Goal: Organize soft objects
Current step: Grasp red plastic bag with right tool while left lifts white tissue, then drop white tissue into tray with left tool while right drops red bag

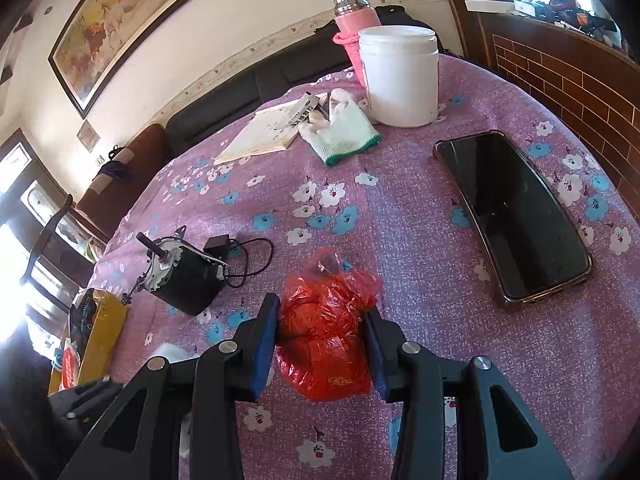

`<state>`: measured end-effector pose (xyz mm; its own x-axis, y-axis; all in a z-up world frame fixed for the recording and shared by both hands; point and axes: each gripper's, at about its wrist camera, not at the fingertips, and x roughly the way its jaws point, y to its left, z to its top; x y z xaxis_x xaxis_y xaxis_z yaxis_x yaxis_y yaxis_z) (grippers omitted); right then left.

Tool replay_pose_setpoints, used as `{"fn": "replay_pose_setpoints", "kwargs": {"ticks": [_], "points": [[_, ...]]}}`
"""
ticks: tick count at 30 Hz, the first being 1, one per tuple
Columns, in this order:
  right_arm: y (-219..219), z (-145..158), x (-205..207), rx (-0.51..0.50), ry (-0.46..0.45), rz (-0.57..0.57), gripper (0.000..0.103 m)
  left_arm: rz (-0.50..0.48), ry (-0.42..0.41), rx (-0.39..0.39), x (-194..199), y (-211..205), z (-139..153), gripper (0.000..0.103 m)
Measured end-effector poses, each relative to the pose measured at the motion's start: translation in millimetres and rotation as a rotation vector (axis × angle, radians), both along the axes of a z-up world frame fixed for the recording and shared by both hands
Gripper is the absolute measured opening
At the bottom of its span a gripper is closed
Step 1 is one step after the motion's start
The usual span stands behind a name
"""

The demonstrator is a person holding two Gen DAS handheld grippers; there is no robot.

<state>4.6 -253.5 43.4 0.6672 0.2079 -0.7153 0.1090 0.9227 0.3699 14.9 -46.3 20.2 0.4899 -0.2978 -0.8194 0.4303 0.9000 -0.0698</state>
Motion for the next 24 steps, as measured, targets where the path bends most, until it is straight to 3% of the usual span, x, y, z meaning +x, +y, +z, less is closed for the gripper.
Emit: {"fn": "replay_pose_setpoints", "kwargs": {"ticks": [9, 14, 17, 20, 24], "points": [[-3.1, -0.5, 0.0, 0.001, -0.008, -0.013, 0.042, 0.069, -0.092, -0.147, -52.7, 62.9, 63.8, 0.018], [-6.4, -2.3, -2.2, -0.029, -0.017, -0.049, 0.042, 0.186, -0.185, -0.226, -97.9, 145.2, 102.4, 0.018], [-9.2, -7.7, -0.8, -0.034, 0.005, -0.072, 0.042, 0.288, -0.233, -0.215, -115.5, 198.6, 112.0, 0.019], [-8.5, -5.7, -2.7, -0.066, 0.008, -0.09, 0.042, 0.396, -0.221, -0.219, -123.4, 254.6, 111.6, 0.019], [15.4, 20.8, -27.0, -0.119, -0.035, -0.034, 0.042, 0.488, -0.218, -0.171, -125.0, 308.8, 106.2, 0.019]]}}
